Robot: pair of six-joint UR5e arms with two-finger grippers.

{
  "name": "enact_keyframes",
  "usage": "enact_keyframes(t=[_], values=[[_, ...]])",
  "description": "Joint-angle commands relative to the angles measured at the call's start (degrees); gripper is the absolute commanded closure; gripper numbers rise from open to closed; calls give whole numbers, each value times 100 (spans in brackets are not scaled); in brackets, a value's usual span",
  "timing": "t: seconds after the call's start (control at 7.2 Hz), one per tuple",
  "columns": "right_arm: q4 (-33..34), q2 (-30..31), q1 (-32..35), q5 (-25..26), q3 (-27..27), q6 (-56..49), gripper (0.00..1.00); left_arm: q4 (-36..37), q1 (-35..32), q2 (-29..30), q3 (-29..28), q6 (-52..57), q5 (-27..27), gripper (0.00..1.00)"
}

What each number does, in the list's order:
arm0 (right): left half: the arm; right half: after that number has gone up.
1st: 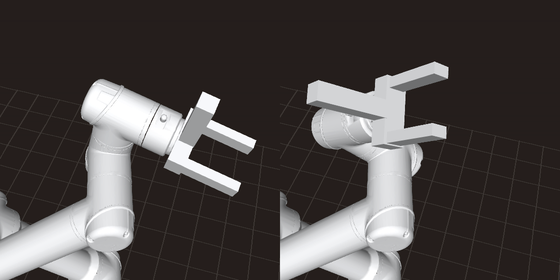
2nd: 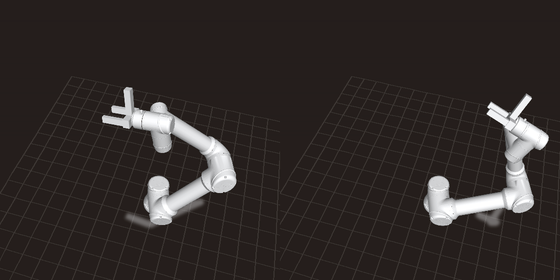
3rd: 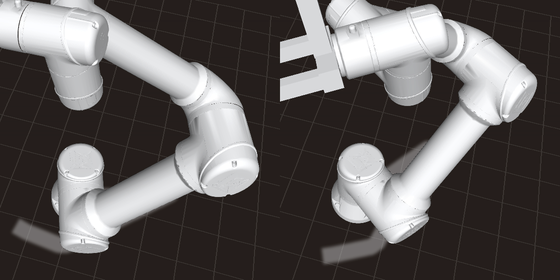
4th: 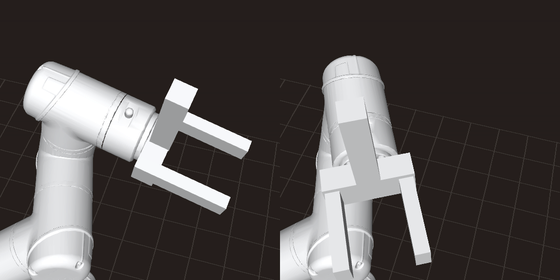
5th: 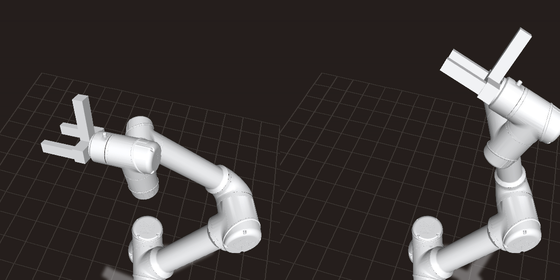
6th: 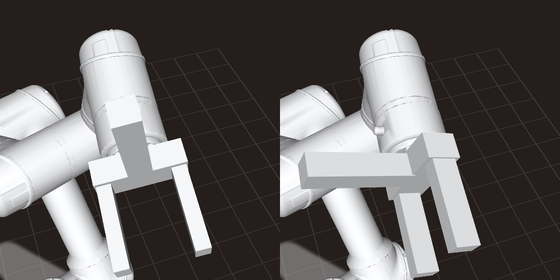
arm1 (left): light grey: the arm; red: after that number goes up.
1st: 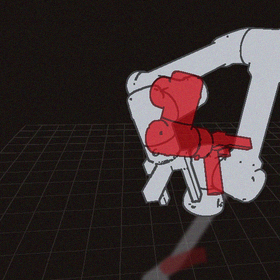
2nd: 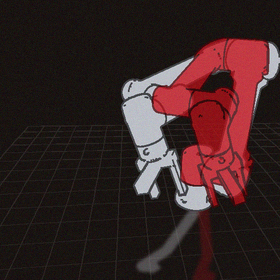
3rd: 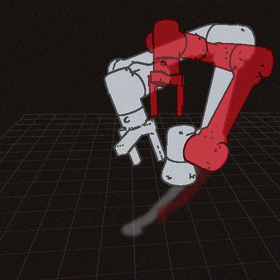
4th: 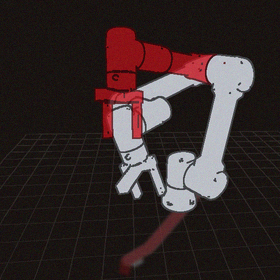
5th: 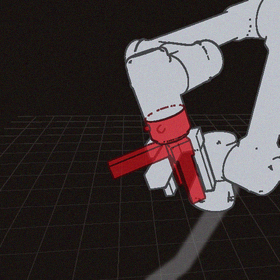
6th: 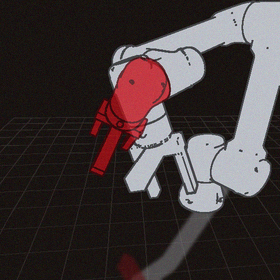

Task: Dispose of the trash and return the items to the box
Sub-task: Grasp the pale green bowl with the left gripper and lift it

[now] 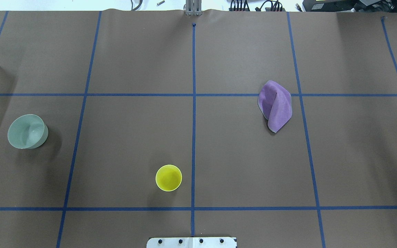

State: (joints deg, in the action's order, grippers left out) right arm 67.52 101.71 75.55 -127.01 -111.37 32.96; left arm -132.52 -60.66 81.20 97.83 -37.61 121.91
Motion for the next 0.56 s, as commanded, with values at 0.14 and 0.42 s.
enact_keyframes(t=[0.14, 0.42], values=[[-29, -20, -269, 177, -61, 238, 0, -1046, 854, 307, -929, -888, -518, 26], [-29, -20, -278, 212, -69, 229, 0, -1065, 898, 423, -959, -906, -501, 100]])
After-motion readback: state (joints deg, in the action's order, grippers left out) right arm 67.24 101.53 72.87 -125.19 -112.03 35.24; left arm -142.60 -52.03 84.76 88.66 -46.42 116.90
